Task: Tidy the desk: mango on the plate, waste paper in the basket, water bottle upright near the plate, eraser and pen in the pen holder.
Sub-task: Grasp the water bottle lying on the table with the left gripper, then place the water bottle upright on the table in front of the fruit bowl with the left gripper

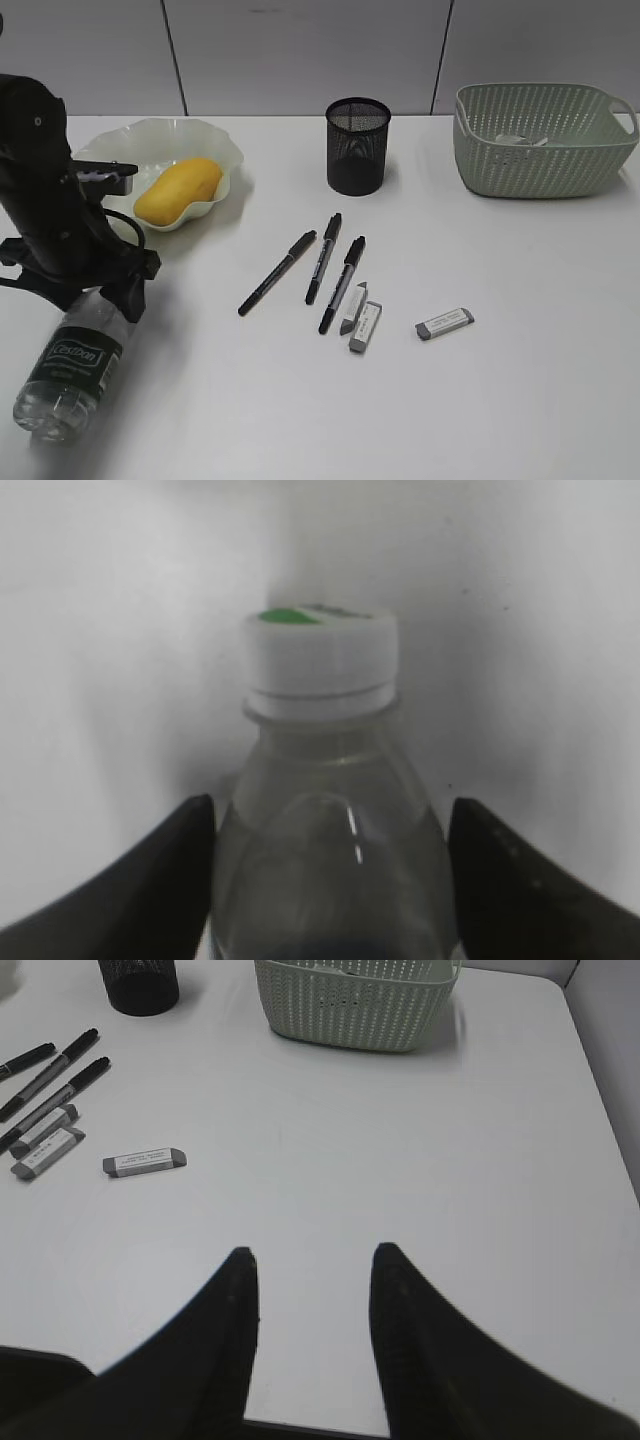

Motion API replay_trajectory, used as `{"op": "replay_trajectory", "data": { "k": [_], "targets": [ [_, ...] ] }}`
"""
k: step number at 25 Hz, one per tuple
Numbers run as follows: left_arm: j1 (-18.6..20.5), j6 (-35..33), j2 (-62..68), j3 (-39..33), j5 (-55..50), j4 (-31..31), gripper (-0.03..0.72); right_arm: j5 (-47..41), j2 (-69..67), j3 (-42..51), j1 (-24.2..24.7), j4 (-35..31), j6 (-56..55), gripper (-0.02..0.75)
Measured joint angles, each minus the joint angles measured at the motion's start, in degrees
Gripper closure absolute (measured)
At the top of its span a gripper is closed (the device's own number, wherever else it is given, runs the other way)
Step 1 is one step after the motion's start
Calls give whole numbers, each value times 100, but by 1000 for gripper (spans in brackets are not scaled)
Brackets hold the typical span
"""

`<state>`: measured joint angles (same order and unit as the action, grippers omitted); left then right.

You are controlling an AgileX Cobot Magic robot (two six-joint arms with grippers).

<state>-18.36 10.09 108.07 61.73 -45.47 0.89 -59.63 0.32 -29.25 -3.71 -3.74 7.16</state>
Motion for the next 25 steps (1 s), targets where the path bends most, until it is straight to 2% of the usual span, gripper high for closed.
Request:
{"op": "replay_trajectory", "data": {
  "k": [2, 6, 8, 11, 15, 18, 22, 25],
  "targets": [
    [-24, 116, 11, 0, 41, -89, 235, 0, 0, 0, 0, 0, 0, 431],
    [-28, 180, -189, -68, 433, -245, 288, 0, 0, 0, 0, 0, 0, 435],
    [-28, 180, -555, -332, 943, -277, 288, 0, 0, 0, 0, 0, 0, 437],
    [-28, 180, -1606, -1301, 2033, -301, 288, 0, 0, 0, 0, 0, 0, 437],
    [30, 187, -2993, -3000, 4245, -468, 291, 0, 0, 0, 0, 0, 0, 438],
    [242, 180, -3434, -3814, 5766, -620, 291, 0, 0, 0, 0, 0, 0, 438],
    [571, -74, -3228, -4100, 6735, -744, 291, 0, 0, 0, 0, 2, 0, 438],
    [702, -393, -2696, -4119, 7891, -746, 295, 0, 0, 0, 0, 2, 0, 438]
  ]
}}
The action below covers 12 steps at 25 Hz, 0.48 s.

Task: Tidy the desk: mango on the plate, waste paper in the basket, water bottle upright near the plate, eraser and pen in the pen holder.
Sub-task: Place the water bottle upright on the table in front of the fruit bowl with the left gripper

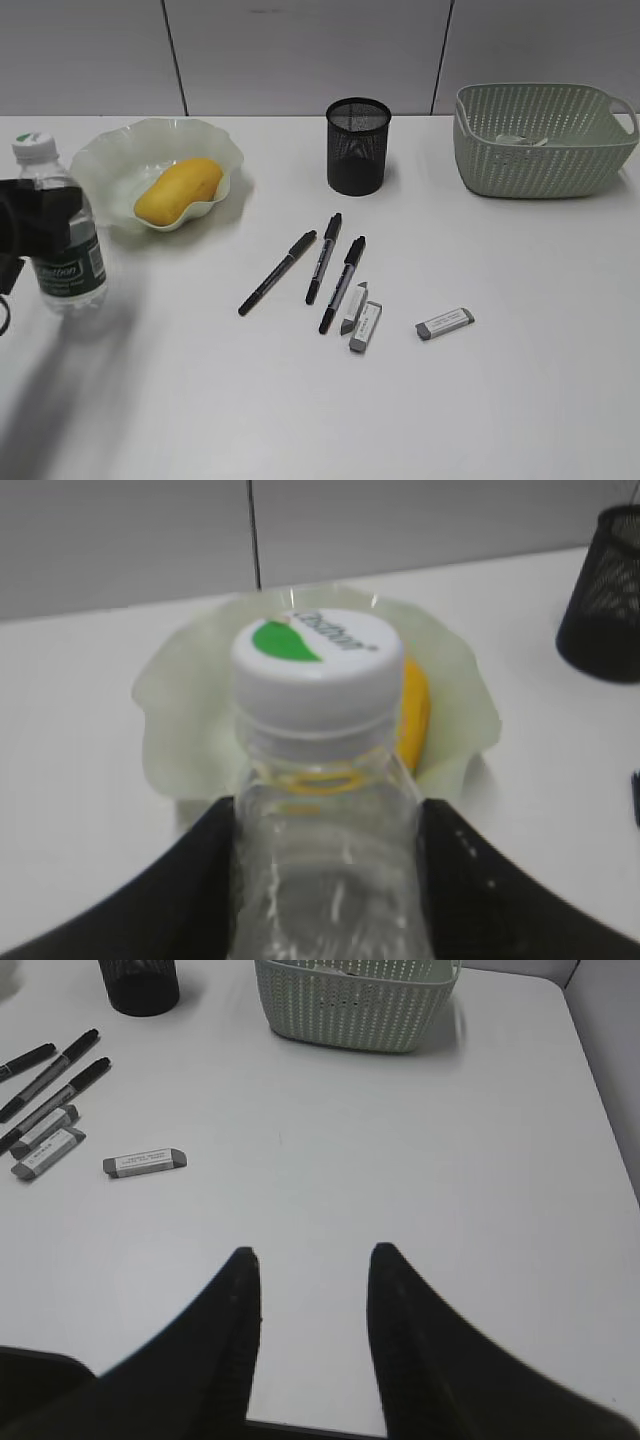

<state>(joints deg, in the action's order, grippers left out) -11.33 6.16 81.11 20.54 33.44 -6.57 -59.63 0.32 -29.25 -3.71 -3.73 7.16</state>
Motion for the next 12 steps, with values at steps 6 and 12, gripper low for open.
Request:
{"op": "replay_trajectory", "data": {
  "k": [6, 12],
  "targets": [
    [9, -93, 1396, 0, 2341, -108, 297, 5, 0, 0, 0, 0, -5, 438],
    [9, -99, 2087, -101, 3300, -425, 297, 5, 0, 0, 0, 0, -5, 438]
  ]
}}
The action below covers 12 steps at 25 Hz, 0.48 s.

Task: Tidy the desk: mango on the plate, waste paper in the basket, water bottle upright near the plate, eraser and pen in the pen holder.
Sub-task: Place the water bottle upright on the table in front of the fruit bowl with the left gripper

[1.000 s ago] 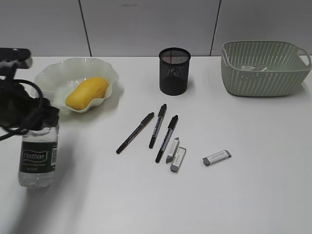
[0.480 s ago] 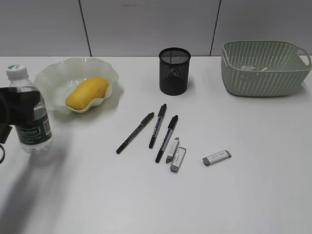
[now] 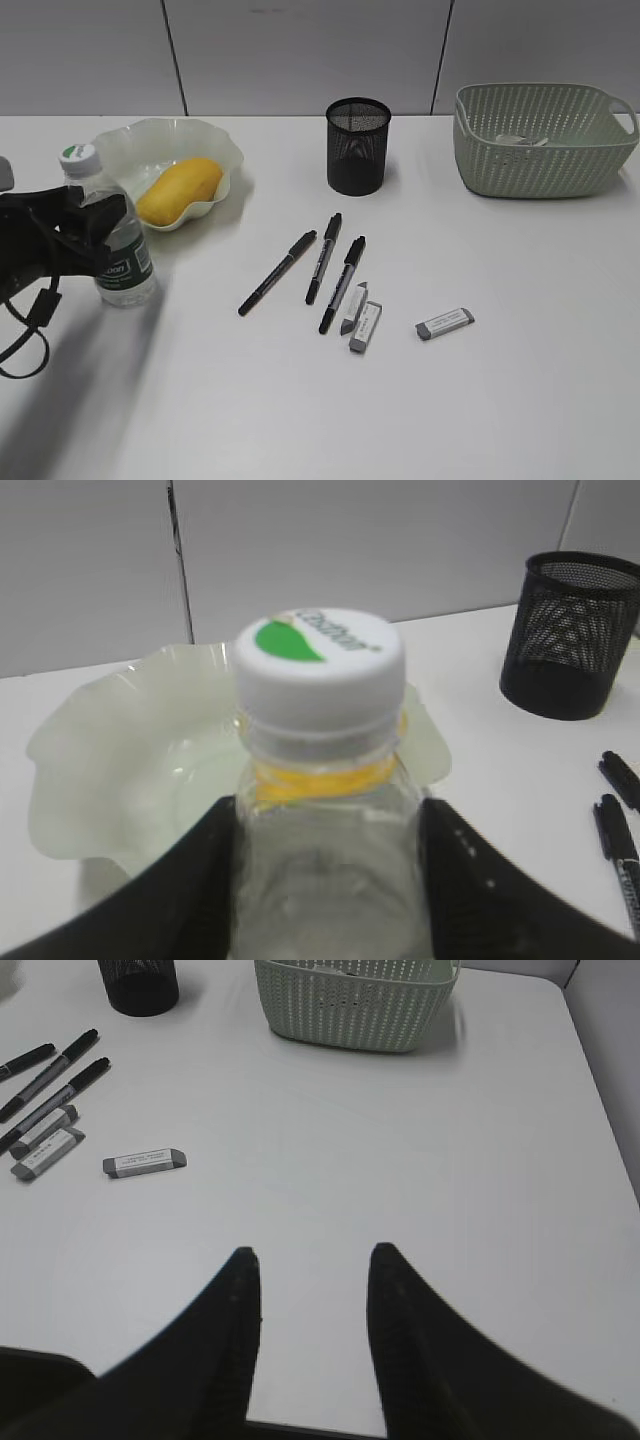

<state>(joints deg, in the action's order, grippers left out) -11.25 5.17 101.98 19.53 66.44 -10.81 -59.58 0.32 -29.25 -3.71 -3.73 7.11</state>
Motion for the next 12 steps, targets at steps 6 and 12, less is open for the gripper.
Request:
{"op": "replay_trajectory", "data": {
  "k": [6, 12],
  "targets": [
    [0, -24, 5, -401, 396, -36, 298, 0, 0, 0, 0, 0, 0, 438],
    [5, -42, -11, -488, 502, -93, 194, 0, 0, 0, 0, 0, 0, 438]
  ]
}}
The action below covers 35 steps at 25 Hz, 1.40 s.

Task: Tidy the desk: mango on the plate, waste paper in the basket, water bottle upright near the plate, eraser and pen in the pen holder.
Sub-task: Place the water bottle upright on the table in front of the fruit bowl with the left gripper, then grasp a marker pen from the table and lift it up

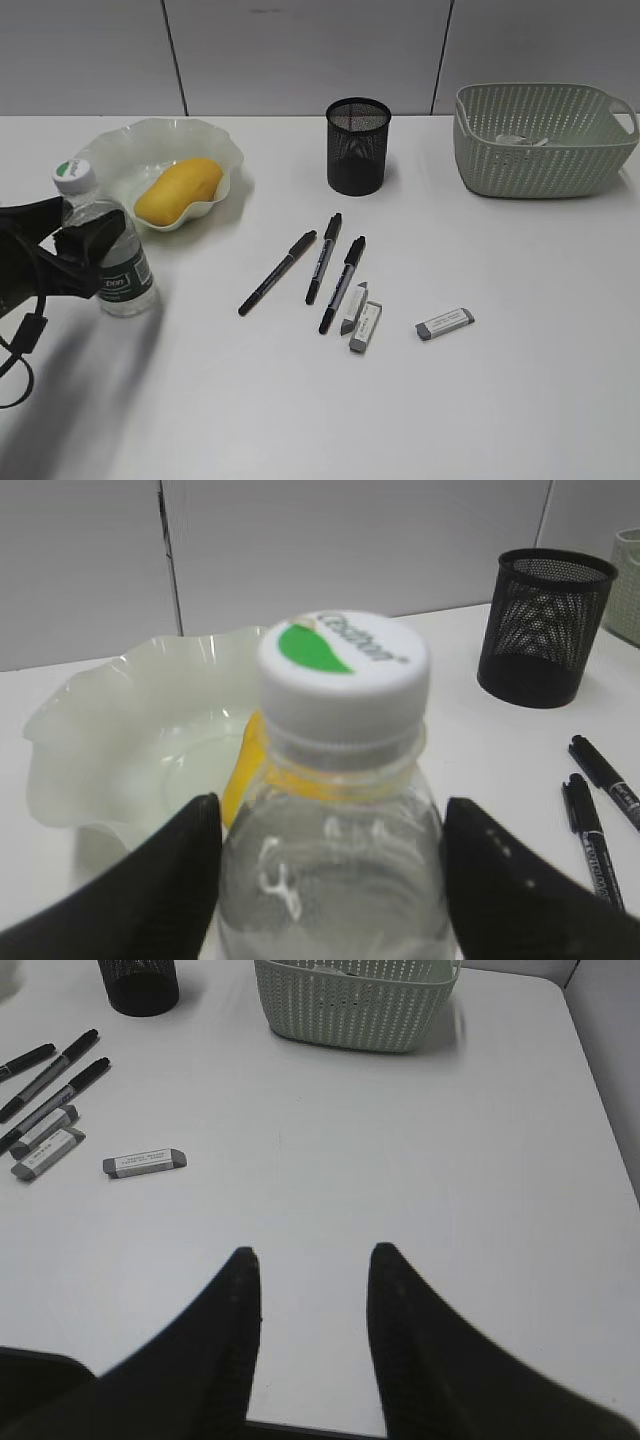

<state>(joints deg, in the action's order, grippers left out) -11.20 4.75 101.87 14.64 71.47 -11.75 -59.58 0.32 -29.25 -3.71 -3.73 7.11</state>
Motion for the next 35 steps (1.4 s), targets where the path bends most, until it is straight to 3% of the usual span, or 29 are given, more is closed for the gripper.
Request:
{"op": "replay_trajectory", "data": {
  "k": [7, 15, 19, 22, 24, 28, 32, 35],
  "targets": [
    [2, 5, -191, -23, -181, -102, 166, 0, 0, 0, 0, 0, 0, 438],
    [2, 23, -1459, -29, -232, -196, 166, 0, 0, 0, 0, 0, 0, 438],
    [2, 687, -2455, 7, -638, -228, 186, 0, 0, 0, 0, 0, 0, 438],
    [-4, 1354, -3624, 331, -3044, -597, 252, 0, 0, 0, 0, 0, 0, 438],
    [-45, 1550, -4401, 738, -5566, -918, 305, 0, 0, 0, 0, 0, 0, 438],
    [-70, 1636, -5943, 1624, -9691, -803, 349, 0, 0, 0, 0, 0, 0, 439],
    [-70, 937, -7057, 1910, -12086, 2, 354, 0, 0, 0, 0, 0, 0, 439],
    [-70, 607, -7828, 1857, -12918, 574, 357, 0, 0, 0, 0, 0, 0, 439]
  ]
}}
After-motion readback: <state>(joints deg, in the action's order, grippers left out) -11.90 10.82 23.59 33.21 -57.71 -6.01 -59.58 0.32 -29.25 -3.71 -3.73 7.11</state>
